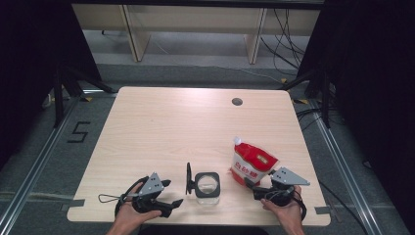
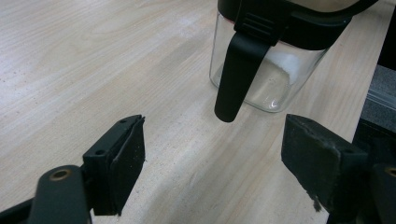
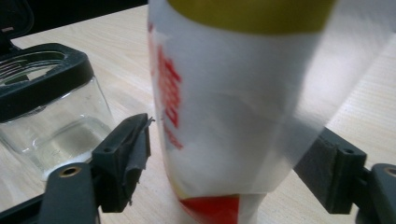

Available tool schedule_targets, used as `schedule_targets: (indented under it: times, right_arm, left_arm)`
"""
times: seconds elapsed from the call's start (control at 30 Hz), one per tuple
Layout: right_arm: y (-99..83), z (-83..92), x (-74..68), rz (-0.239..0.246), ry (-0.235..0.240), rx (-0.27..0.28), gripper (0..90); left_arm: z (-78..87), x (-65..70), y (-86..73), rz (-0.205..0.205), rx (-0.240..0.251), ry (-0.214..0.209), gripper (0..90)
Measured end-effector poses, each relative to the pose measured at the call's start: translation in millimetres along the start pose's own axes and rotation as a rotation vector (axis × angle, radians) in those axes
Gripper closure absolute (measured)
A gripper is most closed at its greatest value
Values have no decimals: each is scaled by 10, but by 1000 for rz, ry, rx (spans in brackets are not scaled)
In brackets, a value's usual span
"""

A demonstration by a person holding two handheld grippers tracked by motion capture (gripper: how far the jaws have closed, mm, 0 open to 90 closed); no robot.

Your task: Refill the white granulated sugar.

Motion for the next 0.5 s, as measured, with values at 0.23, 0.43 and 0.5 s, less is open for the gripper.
schedule_targets:
  times: [0.23, 0.43, 0.5]
  right_arm:
    - [-13, -59, 31, 21, 42, -7, 203]
    - [-12, -145, 55, 29, 107, 27, 230]
    - [-12, -159, 86, 45, 99, 34, 233]
  left_arm:
    - [-3, -1, 0, -4, 2, -1, 212]
    - [-3, -2, 0, -4, -1, -1, 212]
    - [-1, -6, -3, -8, -5, 1, 212]
Point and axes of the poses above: each handheld gripper's, and its own axes: z roughly backward along the jaws, y roughly out of its top, x roughly to its right, the point moved 5 cm from there along -z, roughly forward along the jaws, and after that the axes turned 4 degrees about z, right-handed, at the moved point
